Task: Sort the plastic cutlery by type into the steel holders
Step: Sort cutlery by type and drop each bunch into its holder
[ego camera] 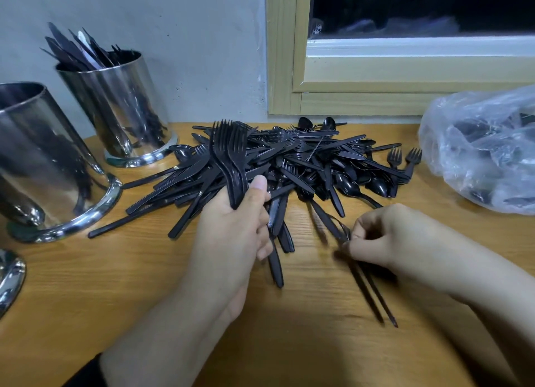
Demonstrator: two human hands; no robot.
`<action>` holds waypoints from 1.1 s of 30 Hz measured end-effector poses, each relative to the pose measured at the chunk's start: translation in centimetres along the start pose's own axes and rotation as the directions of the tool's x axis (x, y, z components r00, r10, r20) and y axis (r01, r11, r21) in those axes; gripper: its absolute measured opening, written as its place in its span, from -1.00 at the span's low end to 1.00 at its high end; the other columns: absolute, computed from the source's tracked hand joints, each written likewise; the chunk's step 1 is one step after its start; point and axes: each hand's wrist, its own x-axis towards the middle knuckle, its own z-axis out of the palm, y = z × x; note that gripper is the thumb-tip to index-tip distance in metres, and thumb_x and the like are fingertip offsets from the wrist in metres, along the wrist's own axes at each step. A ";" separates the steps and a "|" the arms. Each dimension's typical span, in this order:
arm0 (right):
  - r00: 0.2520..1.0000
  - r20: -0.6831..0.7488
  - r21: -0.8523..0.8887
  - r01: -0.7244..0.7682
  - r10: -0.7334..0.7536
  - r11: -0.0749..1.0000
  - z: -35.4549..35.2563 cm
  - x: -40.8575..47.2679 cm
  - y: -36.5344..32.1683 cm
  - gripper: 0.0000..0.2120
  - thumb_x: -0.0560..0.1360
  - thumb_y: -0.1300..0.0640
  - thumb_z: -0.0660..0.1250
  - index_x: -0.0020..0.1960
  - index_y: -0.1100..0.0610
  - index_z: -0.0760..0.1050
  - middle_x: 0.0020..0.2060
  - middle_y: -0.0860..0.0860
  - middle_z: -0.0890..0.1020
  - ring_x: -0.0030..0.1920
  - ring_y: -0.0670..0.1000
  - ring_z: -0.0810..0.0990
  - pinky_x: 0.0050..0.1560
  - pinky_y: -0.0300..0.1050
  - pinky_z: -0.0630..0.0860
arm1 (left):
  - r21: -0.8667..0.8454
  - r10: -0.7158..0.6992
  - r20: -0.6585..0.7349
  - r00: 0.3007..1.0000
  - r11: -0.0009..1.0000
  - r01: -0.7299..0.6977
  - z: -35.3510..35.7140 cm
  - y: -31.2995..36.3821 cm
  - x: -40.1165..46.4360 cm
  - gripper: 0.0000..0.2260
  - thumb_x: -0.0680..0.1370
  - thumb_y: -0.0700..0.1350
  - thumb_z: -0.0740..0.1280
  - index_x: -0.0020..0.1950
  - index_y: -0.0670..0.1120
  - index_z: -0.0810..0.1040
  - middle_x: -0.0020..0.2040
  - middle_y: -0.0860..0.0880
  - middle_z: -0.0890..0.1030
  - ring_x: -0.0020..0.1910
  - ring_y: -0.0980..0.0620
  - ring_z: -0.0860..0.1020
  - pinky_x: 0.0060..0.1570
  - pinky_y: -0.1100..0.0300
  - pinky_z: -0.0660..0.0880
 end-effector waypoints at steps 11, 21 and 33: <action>0.905 -0.349 0.386 0.375 -0.243 0.843 -0.2 -0.6 -0.7 -0.69 0.51 0.10 0.39 -0.35 0.21 0.46 -0.49 0.01 0.45 -0.45 -0.09 0.35 -0.41 -0.34 0.29 | 0.133 -0.088 0.137 0.987 0.989 0.070 0.1 0.6 -0.9 -0.61 0.64 0.08 0.29 -0.20 -0.19 0.58 -0.39 -0.08 0.54 -0.47 0.02 0.41 -0.48 0.21 0.38; 0.853 -0.424 0.577 0.512 -0.302 0.636 3.4 0.1 -2.5 -0.75 0.60 0.22 0.31 -0.25 0.22 0.44 -0.55 -0.05 0.50 -0.53 -0.09 0.46 -0.46 -0.16 0.36 | 0.126 -0.188 0.433 0.882 0.981 0.148 1.1 0.4 -2.2 -0.69 0.69 0.01 0.25 -0.01 -0.20 0.63 -0.26 -0.08 0.65 -0.30 -0.08 0.63 -0.26 0.07 0.59; 0.948 -0.311 -0.037 0.057 -0.065 0.998 3.6 1.7 -1.6 -0.60 0.47 -0.25 0.41 -0.33 0.05 0.61 -0.47 -0.12 0.62 -0.40 -0.18 0.54 -0.44 -0.32 0.33 | -0.017 -0.122 0.022 0.992 0.992 0.122 0.8 0.4 -0.9 -0.66 0.67 0.06 0.28 -0.21 -0.08 0.36 -0.38 -0.03 0.33 -0.48 0.00 0.36 -0.44 0.13 0.46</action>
